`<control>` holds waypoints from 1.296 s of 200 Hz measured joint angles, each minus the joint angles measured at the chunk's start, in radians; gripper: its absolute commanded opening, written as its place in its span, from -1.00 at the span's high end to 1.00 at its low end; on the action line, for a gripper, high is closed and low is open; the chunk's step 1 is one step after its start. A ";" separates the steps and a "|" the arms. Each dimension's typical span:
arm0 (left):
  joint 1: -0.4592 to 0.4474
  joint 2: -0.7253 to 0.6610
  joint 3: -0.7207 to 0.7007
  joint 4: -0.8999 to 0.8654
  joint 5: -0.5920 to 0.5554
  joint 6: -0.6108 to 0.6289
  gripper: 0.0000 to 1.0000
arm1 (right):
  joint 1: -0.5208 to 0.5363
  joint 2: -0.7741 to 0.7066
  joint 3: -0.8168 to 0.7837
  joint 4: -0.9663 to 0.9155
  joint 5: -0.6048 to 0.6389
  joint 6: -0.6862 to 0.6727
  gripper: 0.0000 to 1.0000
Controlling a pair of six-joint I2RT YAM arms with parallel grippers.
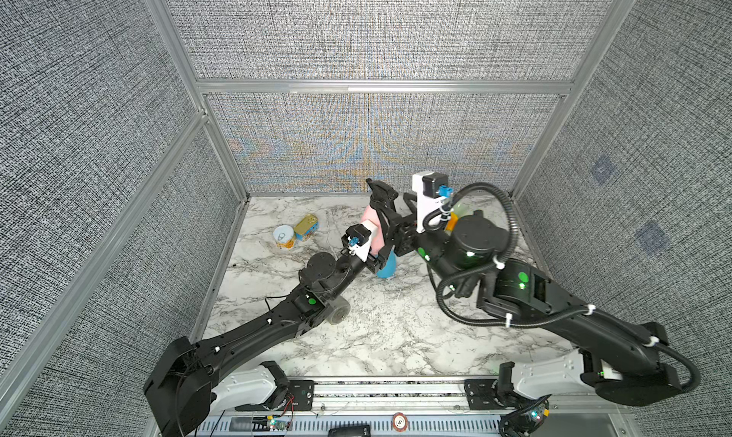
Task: Attach spray nozzles to spray bottles
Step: Screw the spray nozzle on the spray bottle, then place the spray bottle at the center of the board.
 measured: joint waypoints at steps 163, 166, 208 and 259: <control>0.000 0.001 0.018 -0.002 0.382 -0.100 0.07 | -0.352 -0.288 -0.383 -0.070 -0.714 -0.132 -0.90; 0.000 0.001 0.018 -0.002 0.389 -0.104 0.07 | -0.361 -0.282 -0.383 -0.063 -0.734 -0.127 -0.89; -0.001 0.015 0.035 -0.003 0.464 -0.127 0.04 | -0.395 -0.197 -0.369 0.000 -0.939 -0.119 -0.88; 0.000 0.016 0.040 -0.004 0.485 -0.141 -0.06 | -0.407 -0.144 -0.354 0.046 -1.019 -0.114 -0.59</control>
